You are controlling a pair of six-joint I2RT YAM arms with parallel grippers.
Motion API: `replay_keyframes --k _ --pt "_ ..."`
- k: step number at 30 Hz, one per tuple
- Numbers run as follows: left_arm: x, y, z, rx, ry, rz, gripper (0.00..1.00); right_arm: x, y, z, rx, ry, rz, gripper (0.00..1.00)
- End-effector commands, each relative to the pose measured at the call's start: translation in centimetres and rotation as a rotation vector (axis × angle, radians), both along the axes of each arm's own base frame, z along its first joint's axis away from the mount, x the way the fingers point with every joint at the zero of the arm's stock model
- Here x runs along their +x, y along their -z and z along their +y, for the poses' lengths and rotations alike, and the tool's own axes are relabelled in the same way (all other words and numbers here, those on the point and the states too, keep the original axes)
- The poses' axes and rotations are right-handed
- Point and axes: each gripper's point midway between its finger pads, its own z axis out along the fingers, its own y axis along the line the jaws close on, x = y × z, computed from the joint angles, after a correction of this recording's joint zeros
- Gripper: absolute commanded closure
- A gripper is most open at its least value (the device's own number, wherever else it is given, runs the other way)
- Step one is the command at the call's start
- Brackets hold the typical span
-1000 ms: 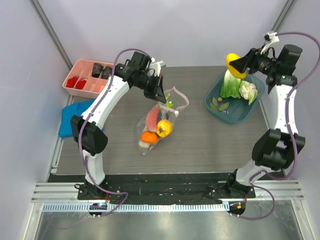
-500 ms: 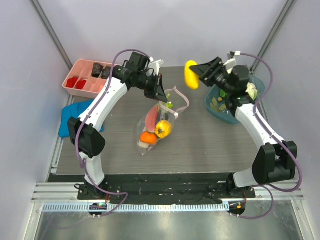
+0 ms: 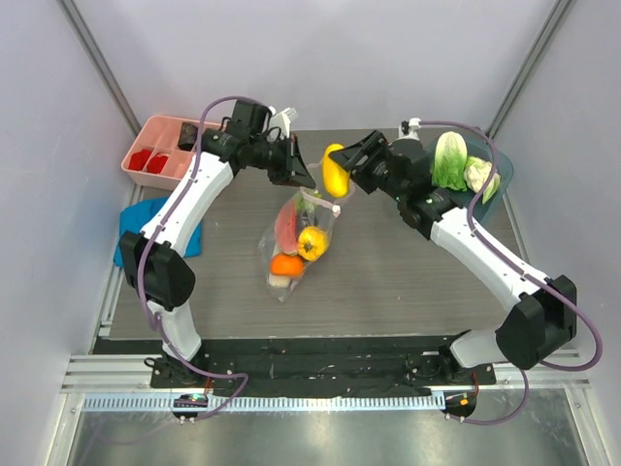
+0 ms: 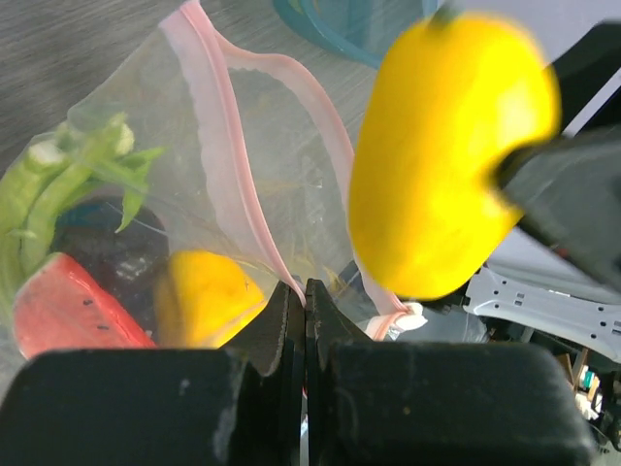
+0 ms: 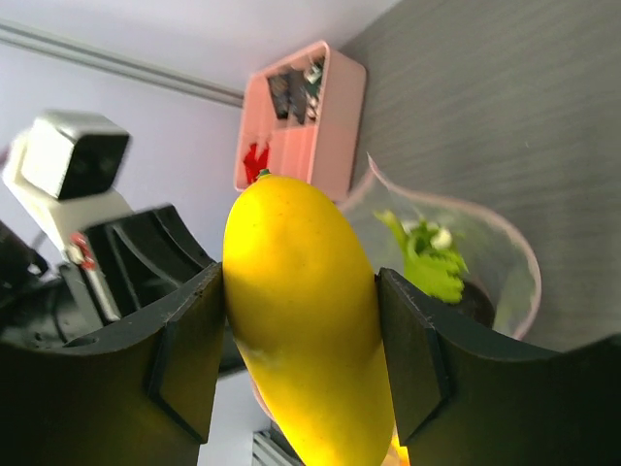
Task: Place the food in the zip-top bag and seal the zipper
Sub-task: Place the fake fruit in the zipper food storage bag.
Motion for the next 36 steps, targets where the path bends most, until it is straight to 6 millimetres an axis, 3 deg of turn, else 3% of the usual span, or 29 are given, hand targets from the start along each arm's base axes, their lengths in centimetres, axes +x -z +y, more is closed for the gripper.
replay_keyframes --k 1,5,10,15,16,18,20,24,27,28,32,33,36 --pt "-0.8 -5.1 0.0 -0.108 -0.004 -0.129 0.99 -2.8 0.9 0.7 -0.081 0.018 0.048 0.80" --pt "-1.3 -5.5 0.2 -0.117 -0.009 -0.145 0.99 -3.6 2.1 1.3 -0.106 0.014 0.082 0.77" --pt "-2.0 -6.1 0.7 -0.123 -0.011 -0.178 0.99 -3.2 1.4 1.4 -0.117 0.024 0.084 0.83" --pt "-2.6 -6.4 0.7 -0.128 0.008 -0.207 0.99 -3.0 1.4 2.6 -0.080 0.015 0.140 0.76" --pt "-2.7 -6.4 0.8 -0.129 0.012 -0.210 0.99 -2.9 1.3 2.8 -0.075 0.016 0.144 0.73" --pt "-3.0 -6.4 0.9 -0.127 0.019 -0.218 0.99 -2.7 1.0 3.2 -0.065 0.009 0.145 0.55" --pt "-3.3 -6.3 1.0 -0.124 0.020 -0.218 0.99 -2.9 0.7 3.7 -0.063 -0.022 0.140 0.44" --pt "-3.5 -7.0 1.4 -0.126 0.012 -0.240 0.99 -3.8 -1.5 4.4 -0.088 -0.117 0.058 0.22" --pt "-3.6 -7.6 1.4 -0.139 0.005 -0.251 0.99 -5.6 -3.3 5.1 -0.137 -0.249 -0.034 0.09" --pt "-3.7 -7.7 1.4 -0.144 0.003 -0.243 0.99 -6.6 -3.7 5.6 -0.142 -0.319 -0.059 0.01" --pt "-4.0 -8.1 1.4 -0.164 -0.002 -0.236 1.00 -10.0 -5.5 5.6 -0.174 -0.534 -0.230 0.01" --pt "-4.2 -8.4 1.5 -0.170 -0.002 -0.240 1.00 -10.2 -6.6 4.6 -0.180 -0.530 -0.277 0.01" --pt "-4.6 -8.6 1.6 -0.183 -0.006 -0.248 1.00 -9.9 -6.4 2.1 -0.250 -0.494 -0.311 0.05"
